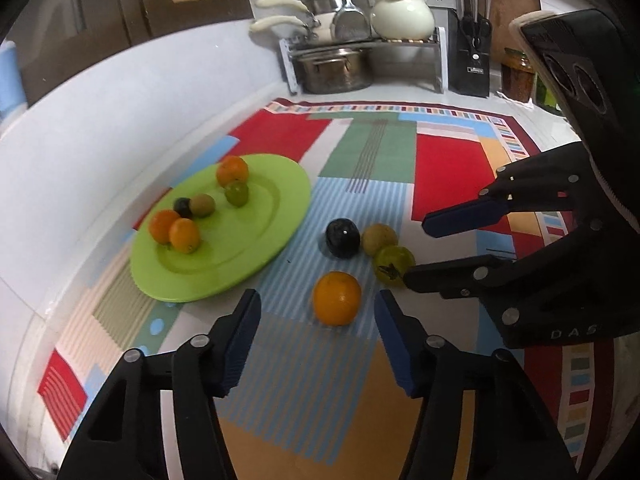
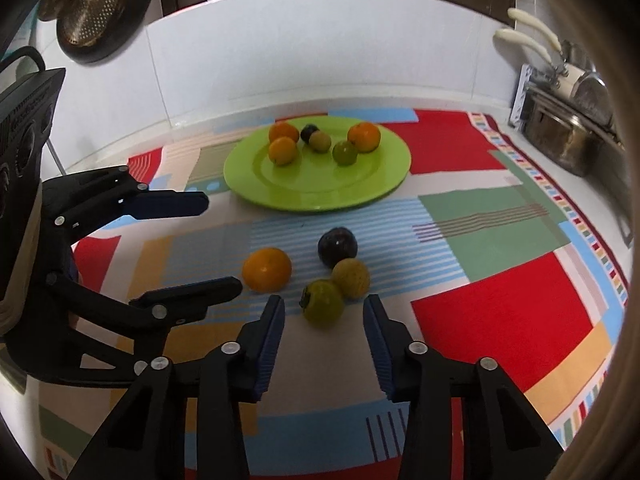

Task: Organize fruits
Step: 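Grasp another orange with the left tool while the right tool grasps a green fruit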

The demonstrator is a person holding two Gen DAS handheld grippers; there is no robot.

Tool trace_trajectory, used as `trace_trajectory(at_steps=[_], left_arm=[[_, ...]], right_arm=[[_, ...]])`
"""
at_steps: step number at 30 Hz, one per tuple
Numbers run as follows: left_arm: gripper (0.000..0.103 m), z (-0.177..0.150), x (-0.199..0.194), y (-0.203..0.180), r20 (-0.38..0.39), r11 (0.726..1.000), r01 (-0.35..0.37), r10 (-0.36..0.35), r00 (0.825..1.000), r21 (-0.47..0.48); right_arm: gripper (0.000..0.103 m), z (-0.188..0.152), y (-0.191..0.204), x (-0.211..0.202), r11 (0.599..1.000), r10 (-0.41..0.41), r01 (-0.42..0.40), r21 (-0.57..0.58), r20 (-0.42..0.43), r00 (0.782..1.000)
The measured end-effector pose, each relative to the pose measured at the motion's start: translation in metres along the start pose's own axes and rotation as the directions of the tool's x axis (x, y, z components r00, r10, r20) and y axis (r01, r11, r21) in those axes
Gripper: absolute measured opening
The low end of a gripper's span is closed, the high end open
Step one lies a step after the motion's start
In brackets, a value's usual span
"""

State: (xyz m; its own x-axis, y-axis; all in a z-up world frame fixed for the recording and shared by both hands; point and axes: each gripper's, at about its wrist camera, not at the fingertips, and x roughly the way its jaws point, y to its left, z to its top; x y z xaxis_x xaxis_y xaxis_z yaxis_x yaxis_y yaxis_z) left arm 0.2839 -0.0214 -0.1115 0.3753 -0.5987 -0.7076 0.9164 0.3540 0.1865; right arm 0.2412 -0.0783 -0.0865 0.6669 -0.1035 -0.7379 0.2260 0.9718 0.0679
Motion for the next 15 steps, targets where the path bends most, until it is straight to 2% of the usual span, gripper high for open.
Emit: trace_trajectory(at_steps=[3,13,15], left_arm=[[0.048,-0.001,0.008,0.002,-0.02,0.999,0.031,-0.031,0.999,-0.01],[0.045,-0.003,0.022,0.004,-0.043,0.997,0.074,-0.076,0.996,-0.03],[0.042,-0.003,0.024,0.005,-0.046,0.996,0.081,-0.083,0.996,-0.038]], right_arm=[[0.041,-0.001,-0.001,0.005,1.0,0.01,-0.01,0.002,-0.015,1.0],[0.037,-0.002,-0.004,0.022,0.999,0.038,-0.037,0.014,-0.055,0.998],[0.037,-0.002,-0.005,0.025,0.999,0.042,-0.041,0.018,-0.06,0.997]])
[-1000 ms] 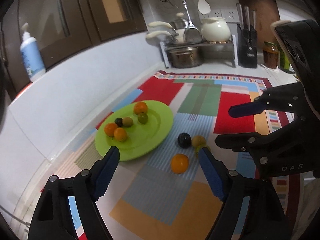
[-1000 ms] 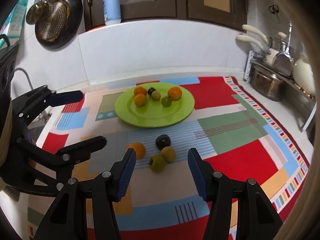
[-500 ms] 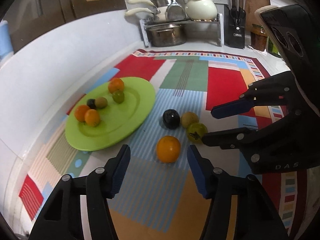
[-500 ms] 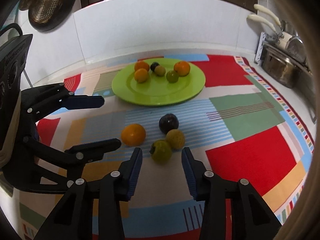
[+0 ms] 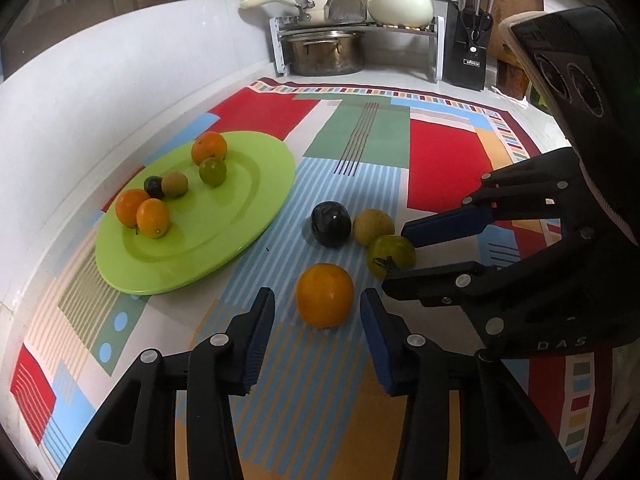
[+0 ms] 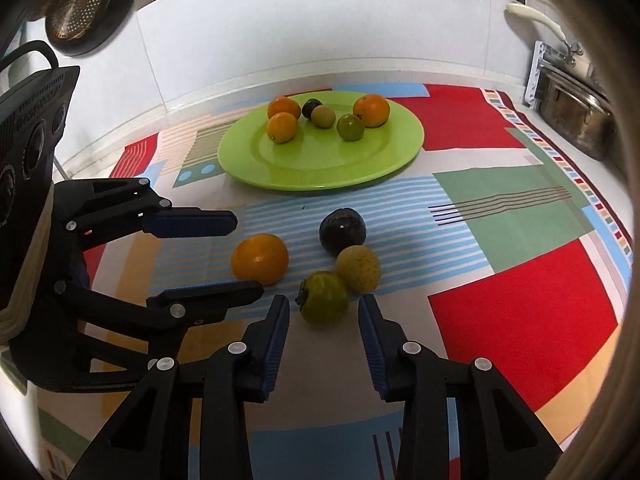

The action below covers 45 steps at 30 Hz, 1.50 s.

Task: Organize fruits
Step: 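Grasp another orange with the left tool while the right tool grasps a green fruit, then carry the orange and green fruit onto the green plate and open both tools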

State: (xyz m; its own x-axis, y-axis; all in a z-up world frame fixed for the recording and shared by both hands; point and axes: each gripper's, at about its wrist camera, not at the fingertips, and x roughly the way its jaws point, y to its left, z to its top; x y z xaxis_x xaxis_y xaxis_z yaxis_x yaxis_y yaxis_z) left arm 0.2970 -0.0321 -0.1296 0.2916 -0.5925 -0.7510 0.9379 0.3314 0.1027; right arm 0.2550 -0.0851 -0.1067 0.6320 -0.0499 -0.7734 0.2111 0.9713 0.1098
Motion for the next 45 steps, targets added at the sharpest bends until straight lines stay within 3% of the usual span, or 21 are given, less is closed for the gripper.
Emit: trace_trajectory(at_steps=[5,9,26,45], left_arm=[[0.04,0.002,0.005,0.002,-0.008,1.0,0.011,-0.012,1.0,-0.015],[0.031,0.003,0.007,0.002,-0.019,0.999,0.023,-0.024,1.0,-0.031],[0.031,0.003,-0.015,-0.002,-0.011,0.991,-0.034,0.033,0.999,-0.13],[0.031,0.004,-0.07,-0.018,0.038,0.932,-0.157,0.178,0.983,-0.326]], right_arm=[[0.035,0.001,-0.003,0.007,1.0,0.006,-0.006,0.011,-0.012,1.0],[0.03,0.001,-0.007,0.011,1.0,0.016,-0.016,0.016,-0.015,1.0],[0.029,-0.005,-0.008,0.004,1.0,0.025,-0.025,0.004,0.018,1.0],[0.029,-0.004,-0.001,-0.046,0.997,0.064,-0.058,-0.045,0.139,0.988]])
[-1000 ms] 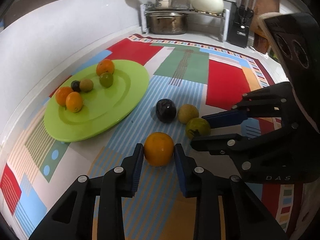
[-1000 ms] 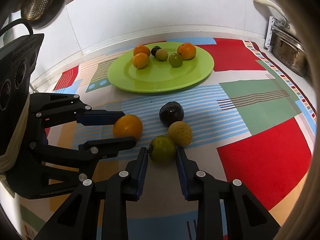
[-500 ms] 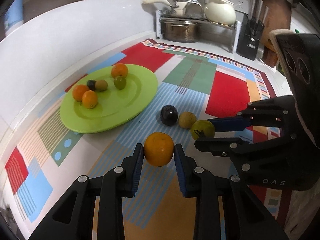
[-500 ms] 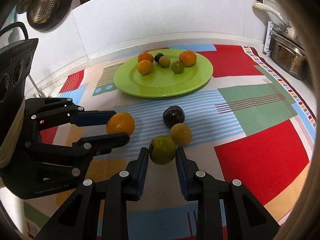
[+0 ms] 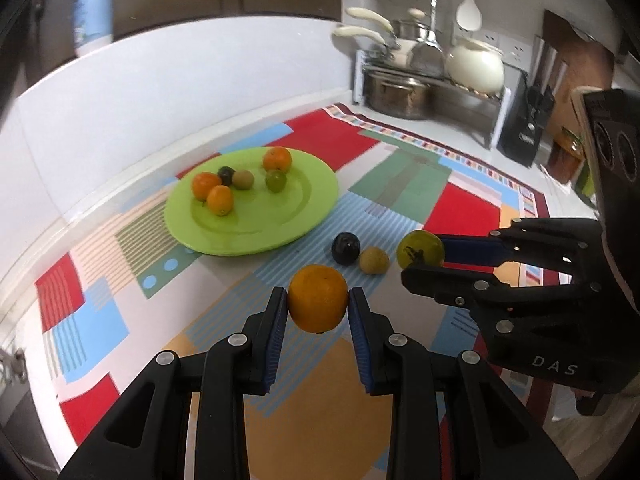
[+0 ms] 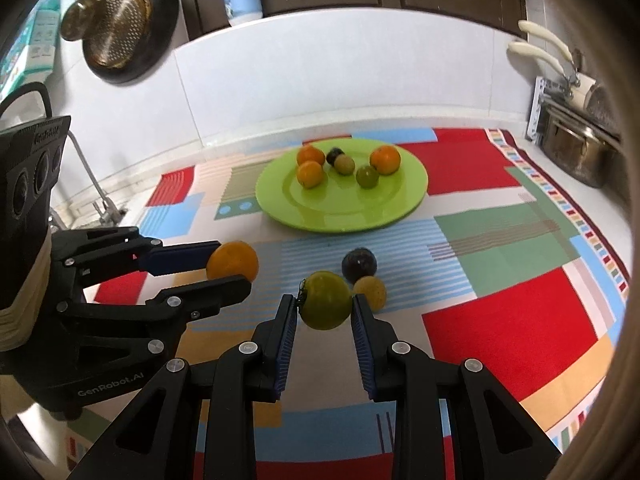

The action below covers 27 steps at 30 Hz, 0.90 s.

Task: Organize fruits
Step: 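Carry the orange and green fruit onto the green plate and open both tools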

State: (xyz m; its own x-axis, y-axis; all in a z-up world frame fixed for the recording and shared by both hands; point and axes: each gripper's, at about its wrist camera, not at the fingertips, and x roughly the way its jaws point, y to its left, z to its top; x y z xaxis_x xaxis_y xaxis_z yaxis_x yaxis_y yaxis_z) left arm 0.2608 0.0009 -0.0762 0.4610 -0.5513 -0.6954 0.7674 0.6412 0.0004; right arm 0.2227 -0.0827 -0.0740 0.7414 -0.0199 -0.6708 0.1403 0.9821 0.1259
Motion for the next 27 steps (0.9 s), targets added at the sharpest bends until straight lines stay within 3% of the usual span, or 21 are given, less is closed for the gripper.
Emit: trace_trajectory(at_steps=[15,27], left_arm=[[0.031,0.007,-0.033,-0.016,0.061,0.988,-0.102,0.109,0.992,-0.112],[0.031,0.02,-0.042,-0.032,0.086,0.96,-0.183,0.205,0.975,-0.212]], right_arm=[[0.029,0.006,-0.005,-0.033,0.998,0.047,-0.045,-0.037,0.072,0.996],[0.029,0.02,-0.023,-0.045,0.986,0.124,-0.113,-0.119,0.083,0.989]])
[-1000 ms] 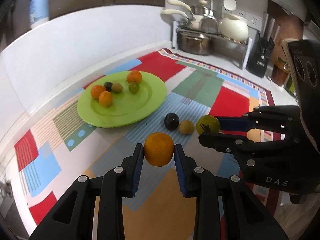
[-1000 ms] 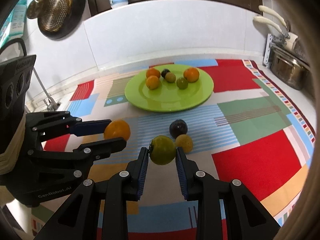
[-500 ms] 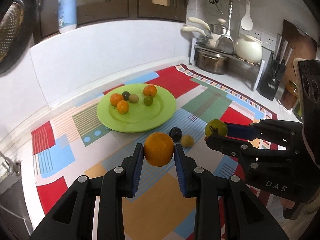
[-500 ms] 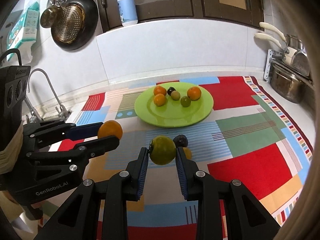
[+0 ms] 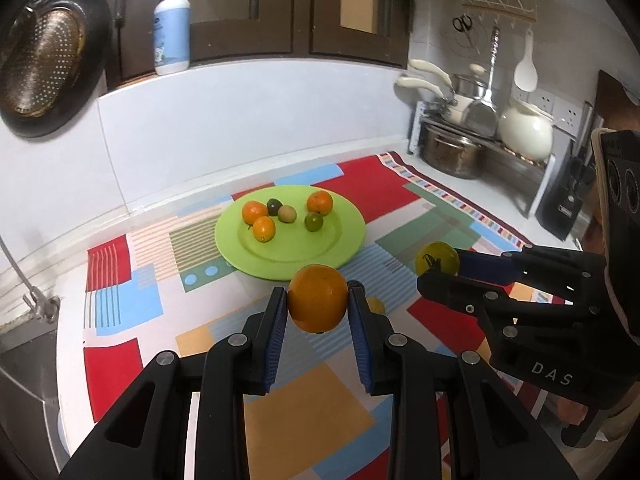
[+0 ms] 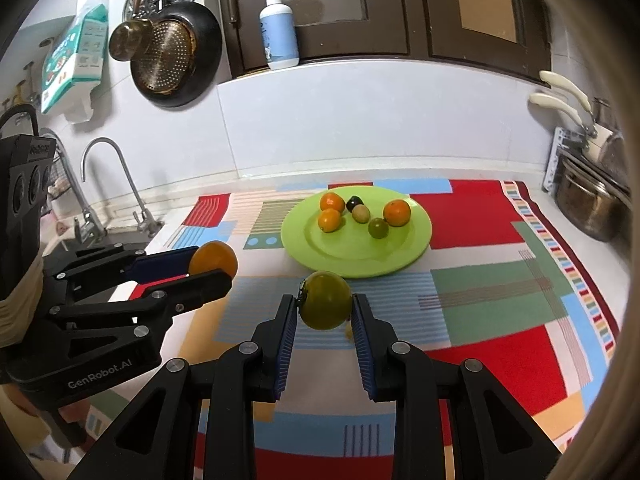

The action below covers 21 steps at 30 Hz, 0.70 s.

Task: Organize fruits
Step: 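Carry the orange and green fruit onto the green plate and open both tools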

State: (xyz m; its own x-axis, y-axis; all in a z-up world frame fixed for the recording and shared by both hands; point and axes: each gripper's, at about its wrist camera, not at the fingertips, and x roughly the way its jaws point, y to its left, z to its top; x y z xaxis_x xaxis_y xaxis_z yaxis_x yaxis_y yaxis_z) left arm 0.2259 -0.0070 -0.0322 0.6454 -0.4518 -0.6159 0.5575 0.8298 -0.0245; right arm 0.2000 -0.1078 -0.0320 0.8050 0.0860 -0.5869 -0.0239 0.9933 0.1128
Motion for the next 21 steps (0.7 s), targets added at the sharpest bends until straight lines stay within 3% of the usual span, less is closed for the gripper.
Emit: trace_trajectory(at_steps=[21], left_arm=[[0.031,0.032,0.023,-0.008,0.017,0.995,-0.099,0.099,0.995,-0.025]], right_arm=[[0.029,0.031,-0.031,0.021,0.996,0.088,-0.088,-0.024,-0.003,0.996]])
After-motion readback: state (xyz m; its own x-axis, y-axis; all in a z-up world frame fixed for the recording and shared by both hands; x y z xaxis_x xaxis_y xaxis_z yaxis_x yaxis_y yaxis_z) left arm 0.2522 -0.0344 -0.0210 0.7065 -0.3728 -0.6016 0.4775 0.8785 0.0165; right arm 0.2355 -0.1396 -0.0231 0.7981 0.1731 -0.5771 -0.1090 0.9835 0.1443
